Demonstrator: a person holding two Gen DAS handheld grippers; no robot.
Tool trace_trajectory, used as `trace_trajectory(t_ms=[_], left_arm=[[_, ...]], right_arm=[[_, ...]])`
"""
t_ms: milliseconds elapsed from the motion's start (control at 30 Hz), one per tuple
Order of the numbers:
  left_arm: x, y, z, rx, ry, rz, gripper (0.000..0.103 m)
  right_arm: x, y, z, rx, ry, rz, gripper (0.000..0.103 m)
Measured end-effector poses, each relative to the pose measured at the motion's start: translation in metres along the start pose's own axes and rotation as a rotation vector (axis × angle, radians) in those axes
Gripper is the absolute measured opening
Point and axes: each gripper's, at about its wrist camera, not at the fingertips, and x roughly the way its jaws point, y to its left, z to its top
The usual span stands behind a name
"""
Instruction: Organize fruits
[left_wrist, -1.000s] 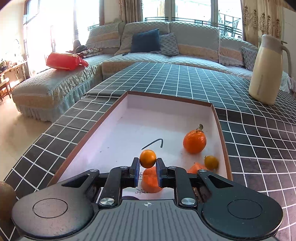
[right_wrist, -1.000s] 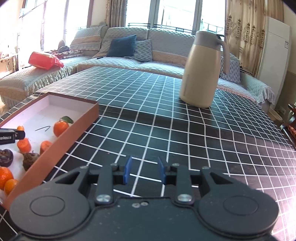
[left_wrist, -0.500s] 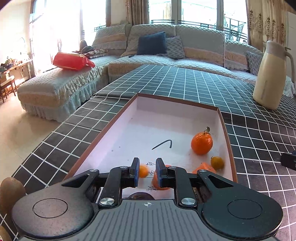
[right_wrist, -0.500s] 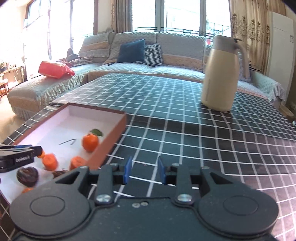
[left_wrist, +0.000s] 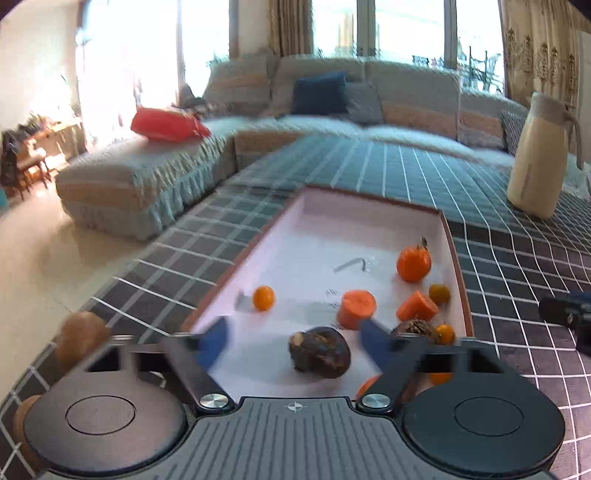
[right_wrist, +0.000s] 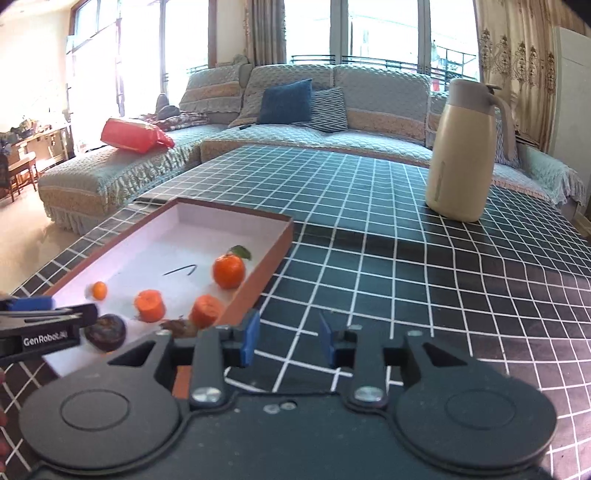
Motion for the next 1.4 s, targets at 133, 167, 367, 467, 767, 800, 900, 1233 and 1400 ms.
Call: trace_trajectory(t_ms=[133,167,367,467,767,800,900,1233,1400], left_arm=[[-0.022,0.004,-0.004,0.010,-0.019,-0.018,0.086],[-0.026,0.005,-0.005,0.016,-0.019,-0.019,0.086],[-0.044,0.010,-0.018,0.016,-0.006,-0.025,0.086],[-0.052,0.011,-0.024,0.019,-0.002,-0.023,0.086],[-0.076,0.017,-0.040,-0.007,-0.001,-0.022,0.099],[-0.077,0.017,-0.040,-0.010,-0.005,-0.023,0.099],[-0.083,0.015,-0.040,-0.008,-0.016,-0.026,0.099],[-0.088,0.021,-0.045,0.025,-0.020,0.001,0.099],[-0.088,0.027,-0.047,0.023,-0.014,0.011,0.099]], right_arm=[[-0.014,0.014,-0.007,-0.019,-0.001,0.025,0.035],[-0.017,0.017,-0.009,-0.023,-0.001,0.030,0.035],[-0.034,0.029,-0.019,-0.034,-0.006,0.056,0.049],[-0.042,0.033,-0.024,-0.035,-0.009,0.064,0.050],[-0.070,0.039,-0.045,-0.030,-0.047,0.078,0.073],[-0.072,0.038,-0.045,-0.029,-0.051,0.078,0.073],[-0.079,0.038,-0.044,-0.033,-0.059,0.069,0.073],[-0.082,0.023,-0.050,-0.009,-0.054,0.021,0.073],[-0.080,0.028,-0.052,-0.018,-0.042,0.034,0.072]])
